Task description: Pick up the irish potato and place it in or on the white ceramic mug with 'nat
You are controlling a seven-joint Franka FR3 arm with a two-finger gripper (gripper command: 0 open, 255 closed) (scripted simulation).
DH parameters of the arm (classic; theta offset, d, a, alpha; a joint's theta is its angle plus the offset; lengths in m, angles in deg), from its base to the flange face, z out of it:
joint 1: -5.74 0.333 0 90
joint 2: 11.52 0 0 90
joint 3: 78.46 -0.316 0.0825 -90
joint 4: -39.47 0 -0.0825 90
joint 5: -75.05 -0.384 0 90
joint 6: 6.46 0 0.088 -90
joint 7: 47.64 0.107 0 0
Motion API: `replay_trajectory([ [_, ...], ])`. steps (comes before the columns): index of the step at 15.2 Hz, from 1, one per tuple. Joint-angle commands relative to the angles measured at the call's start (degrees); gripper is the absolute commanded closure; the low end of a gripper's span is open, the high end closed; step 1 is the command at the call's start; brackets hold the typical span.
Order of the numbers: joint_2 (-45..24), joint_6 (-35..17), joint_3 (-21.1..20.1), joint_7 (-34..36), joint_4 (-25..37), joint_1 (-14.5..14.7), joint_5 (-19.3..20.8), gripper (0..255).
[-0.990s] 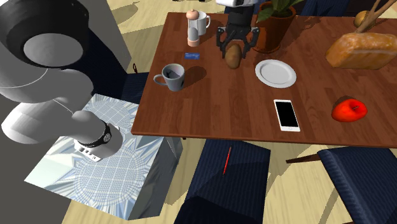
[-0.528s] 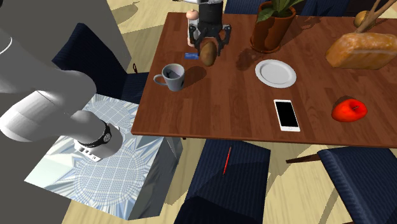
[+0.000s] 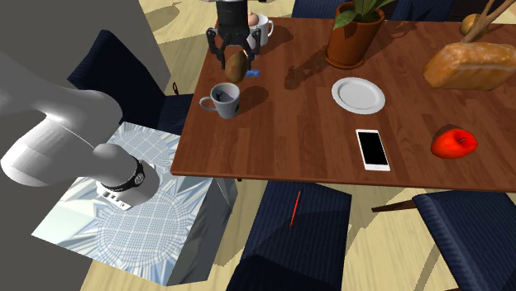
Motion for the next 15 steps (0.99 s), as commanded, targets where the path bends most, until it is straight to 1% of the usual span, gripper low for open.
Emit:
replay_trajectory([
  [1, 5.32, 0.97, 2.54, -0.89, -3.75, 3.74, -3.37, 255],
  [4, 11.13, 3.1, 4.89, -0.93, -7.39, 8.35, -6.49, 255],
  [15, 9.75, -5.32, 1.13, 0.24, -14.25, 8.2, -7.99, 255],
])
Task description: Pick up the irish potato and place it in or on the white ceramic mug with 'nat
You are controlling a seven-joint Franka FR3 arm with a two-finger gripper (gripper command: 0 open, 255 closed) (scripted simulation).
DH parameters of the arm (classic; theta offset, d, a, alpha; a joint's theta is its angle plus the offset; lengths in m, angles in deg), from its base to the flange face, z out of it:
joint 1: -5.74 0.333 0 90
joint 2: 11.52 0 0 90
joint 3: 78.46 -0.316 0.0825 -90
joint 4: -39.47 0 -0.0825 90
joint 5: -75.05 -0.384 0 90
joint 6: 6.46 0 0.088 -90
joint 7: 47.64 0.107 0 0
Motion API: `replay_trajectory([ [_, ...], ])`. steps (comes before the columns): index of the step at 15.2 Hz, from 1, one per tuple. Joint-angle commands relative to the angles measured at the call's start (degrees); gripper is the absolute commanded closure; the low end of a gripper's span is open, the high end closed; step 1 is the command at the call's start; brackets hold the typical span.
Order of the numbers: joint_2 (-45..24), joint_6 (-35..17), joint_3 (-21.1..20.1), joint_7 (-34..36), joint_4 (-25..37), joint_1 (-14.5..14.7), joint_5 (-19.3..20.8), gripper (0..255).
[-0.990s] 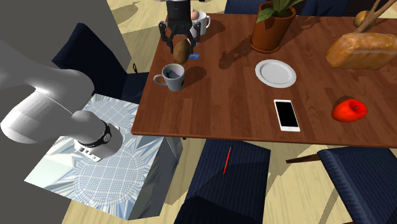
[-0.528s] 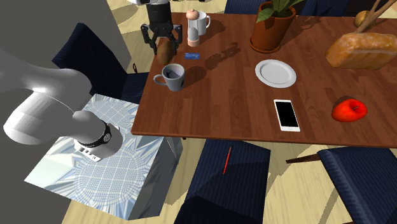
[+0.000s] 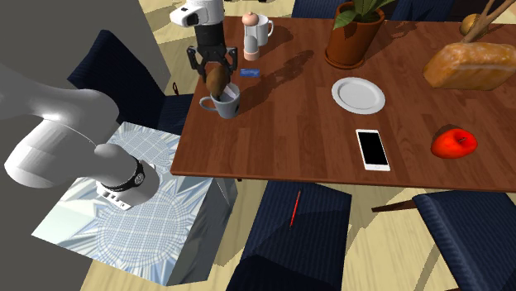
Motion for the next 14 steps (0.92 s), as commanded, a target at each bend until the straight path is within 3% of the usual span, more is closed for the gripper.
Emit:
replay_trajectory([
  [1, -0.49, -1.45, -0.92, 0.41, -0.87, -0.18, -0.23, 255],
  [10, -1.0, -3.11, -1.81, 0.7, -2.0, -0.39, -0.45, 255],
  [11, -1.0, -3.11, -1.81, 0.7, -1.99, -0.39, -0.45, 0],
  [14, -0.99, -3.11, -1.81, 0.69, -2.0, -0.38, -0.45, 0],
])
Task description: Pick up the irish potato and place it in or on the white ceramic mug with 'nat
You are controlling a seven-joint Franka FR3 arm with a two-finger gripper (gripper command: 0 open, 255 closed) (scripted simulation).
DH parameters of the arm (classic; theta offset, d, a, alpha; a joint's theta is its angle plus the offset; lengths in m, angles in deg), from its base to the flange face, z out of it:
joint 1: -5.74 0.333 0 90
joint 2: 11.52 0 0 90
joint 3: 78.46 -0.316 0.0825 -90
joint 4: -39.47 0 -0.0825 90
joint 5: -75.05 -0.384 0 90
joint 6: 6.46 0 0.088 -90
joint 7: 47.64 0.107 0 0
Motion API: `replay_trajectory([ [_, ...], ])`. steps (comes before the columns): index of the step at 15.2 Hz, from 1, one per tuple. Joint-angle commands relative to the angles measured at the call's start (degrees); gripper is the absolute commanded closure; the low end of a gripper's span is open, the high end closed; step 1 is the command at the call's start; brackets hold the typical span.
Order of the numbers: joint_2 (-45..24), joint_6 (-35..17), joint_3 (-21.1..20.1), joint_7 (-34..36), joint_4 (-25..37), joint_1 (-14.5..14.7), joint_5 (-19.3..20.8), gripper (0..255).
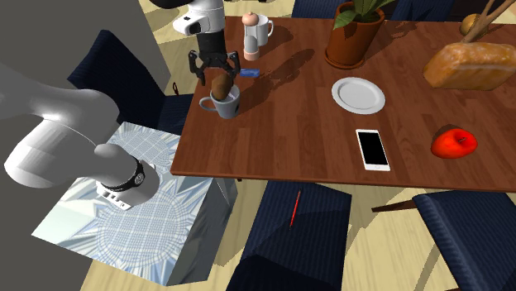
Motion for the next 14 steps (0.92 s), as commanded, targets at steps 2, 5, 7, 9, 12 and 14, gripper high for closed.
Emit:
replay_trajectory([
  [2, 0.0, 0.0, 0.0, 0.0, 0.0, 0.0, 0.0, 0],
  [5, 0.6, 5.84, 1.69, 0.17, 5.25, 0.08, 0.87, 0],
  [7, 0.61, 7.32, 2.04, 0.25, 6.72, 0.02, 1.13, 0],
  [9, 0.62, 7.32, 2.04, 0.25, 6.72, 0.03, 1.13, 0],
  [12, 0.61, 7.32, 2.04, 0.25, 6.72, 0.02, 1.13, 0],
  [14, 0.61, 7.32, 2.04, 0.25, 6.72, 0.02, 1.13, 0],
])
